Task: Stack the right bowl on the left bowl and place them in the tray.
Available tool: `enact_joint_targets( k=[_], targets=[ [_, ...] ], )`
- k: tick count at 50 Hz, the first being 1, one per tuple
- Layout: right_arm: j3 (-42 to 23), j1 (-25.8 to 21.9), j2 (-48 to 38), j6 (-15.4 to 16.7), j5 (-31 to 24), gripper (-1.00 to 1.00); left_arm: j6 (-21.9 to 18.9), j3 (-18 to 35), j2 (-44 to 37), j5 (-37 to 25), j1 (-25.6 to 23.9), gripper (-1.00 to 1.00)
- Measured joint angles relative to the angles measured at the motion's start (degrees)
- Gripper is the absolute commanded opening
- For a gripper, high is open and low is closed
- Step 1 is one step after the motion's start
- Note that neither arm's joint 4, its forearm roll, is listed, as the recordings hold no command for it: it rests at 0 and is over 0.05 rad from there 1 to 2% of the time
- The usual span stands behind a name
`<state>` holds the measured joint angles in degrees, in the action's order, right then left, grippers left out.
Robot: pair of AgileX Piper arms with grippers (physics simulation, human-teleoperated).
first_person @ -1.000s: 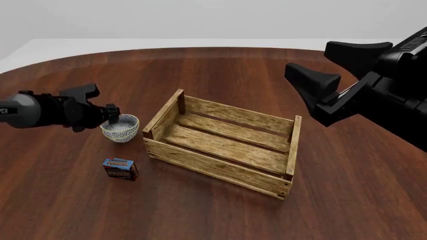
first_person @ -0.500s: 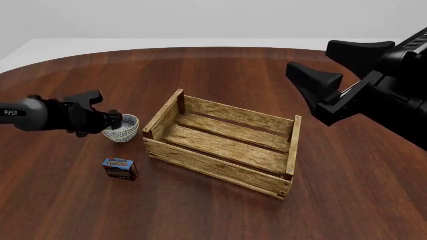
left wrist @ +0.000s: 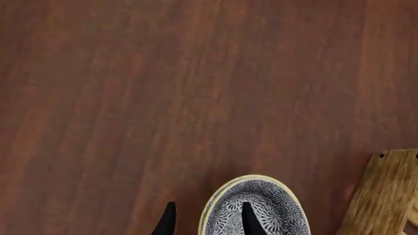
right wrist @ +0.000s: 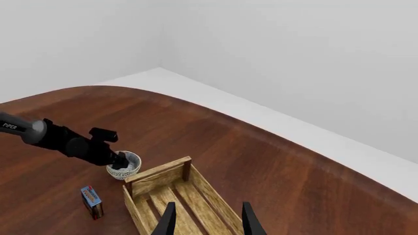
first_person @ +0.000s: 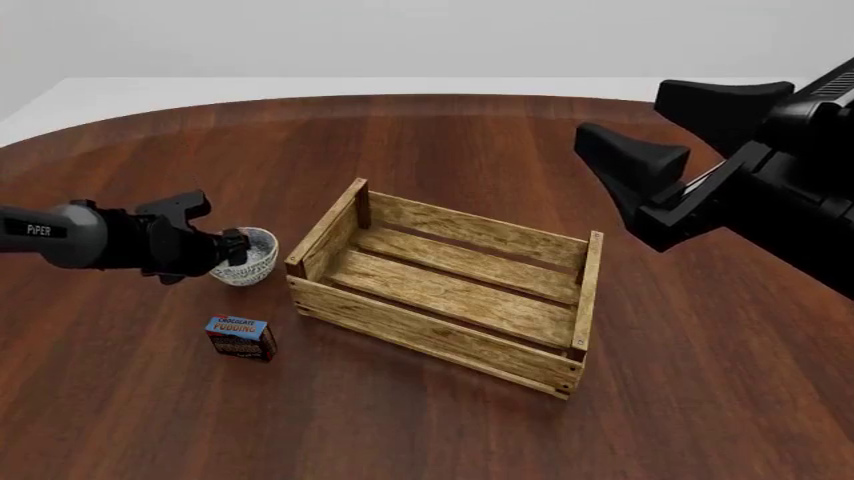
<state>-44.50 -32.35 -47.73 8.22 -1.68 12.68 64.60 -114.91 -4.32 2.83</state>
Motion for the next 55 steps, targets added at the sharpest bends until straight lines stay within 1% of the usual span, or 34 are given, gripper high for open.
enact_joint_targets(
  k=[2, 3, 27, 55],
  targets=[
    [0.0, 0.0, 0.0, 0.0, 0.0, 1.0, 0.0, 0.0, -0.1, 0.1, 0.0, 1.0],
    [0.0, 0.0, 0.0, 0.0, 0.0, 1.0, 0.1, 0.0, 0.0, 0.2, 0.0, -1.0],
    [0.0, 0.0, 0.2, 0.1, -0.2, 1.0, 1.7, -1.2, 2.2, 1.4, -1.1, -1.0],
    [0.1, -0.2, 0.3, 0.2, -0.2, 1.0, 2.1, -2.5, 8.7, -1.6, 0.2, -1.0]
  ],
)
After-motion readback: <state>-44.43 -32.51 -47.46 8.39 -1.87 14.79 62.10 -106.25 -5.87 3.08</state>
